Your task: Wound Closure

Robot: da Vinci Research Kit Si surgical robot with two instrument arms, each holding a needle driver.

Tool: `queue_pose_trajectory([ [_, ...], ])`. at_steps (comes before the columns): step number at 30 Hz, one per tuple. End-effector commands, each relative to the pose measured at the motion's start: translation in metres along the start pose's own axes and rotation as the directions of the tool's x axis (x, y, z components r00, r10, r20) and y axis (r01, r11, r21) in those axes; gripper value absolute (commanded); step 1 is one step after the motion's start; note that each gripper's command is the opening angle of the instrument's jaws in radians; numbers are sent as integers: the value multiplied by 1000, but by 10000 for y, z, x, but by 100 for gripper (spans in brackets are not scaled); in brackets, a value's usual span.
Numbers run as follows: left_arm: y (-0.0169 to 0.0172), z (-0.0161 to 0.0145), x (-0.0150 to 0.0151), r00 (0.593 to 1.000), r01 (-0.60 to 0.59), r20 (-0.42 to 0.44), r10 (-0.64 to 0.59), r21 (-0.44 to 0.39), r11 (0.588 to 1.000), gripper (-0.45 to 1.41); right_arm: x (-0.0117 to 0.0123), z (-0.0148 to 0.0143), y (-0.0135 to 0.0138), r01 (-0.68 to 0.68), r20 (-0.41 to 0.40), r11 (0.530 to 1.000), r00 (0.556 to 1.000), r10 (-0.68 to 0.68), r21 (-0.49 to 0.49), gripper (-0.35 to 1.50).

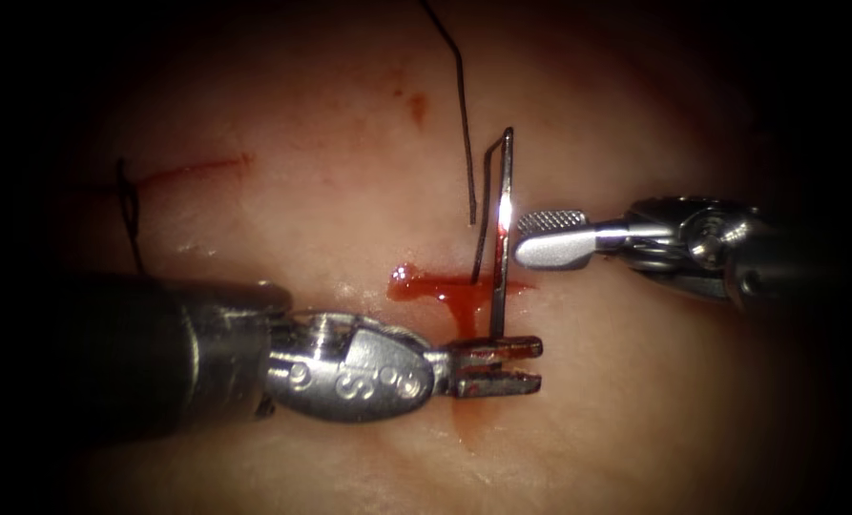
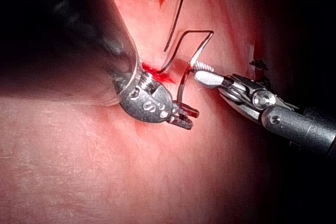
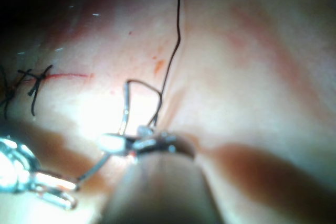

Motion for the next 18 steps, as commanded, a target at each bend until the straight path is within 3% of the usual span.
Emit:
queue_pose_trajectory([
  [1,6,7,-1,1000,6,1,-6,3,1000,-45,-5,9,5,5,6,1000,1000,-5,-4,88],
  [9,12,15,10,1000,-13,4,13,2,1000,-45,-12,7,8,10,33,999,999,-9,-38,86],
  [18,14,20,7,1000,-16,12,16,-3,1000,-45,-14,8,0,1,40,1000,999,-1,2,68],
])
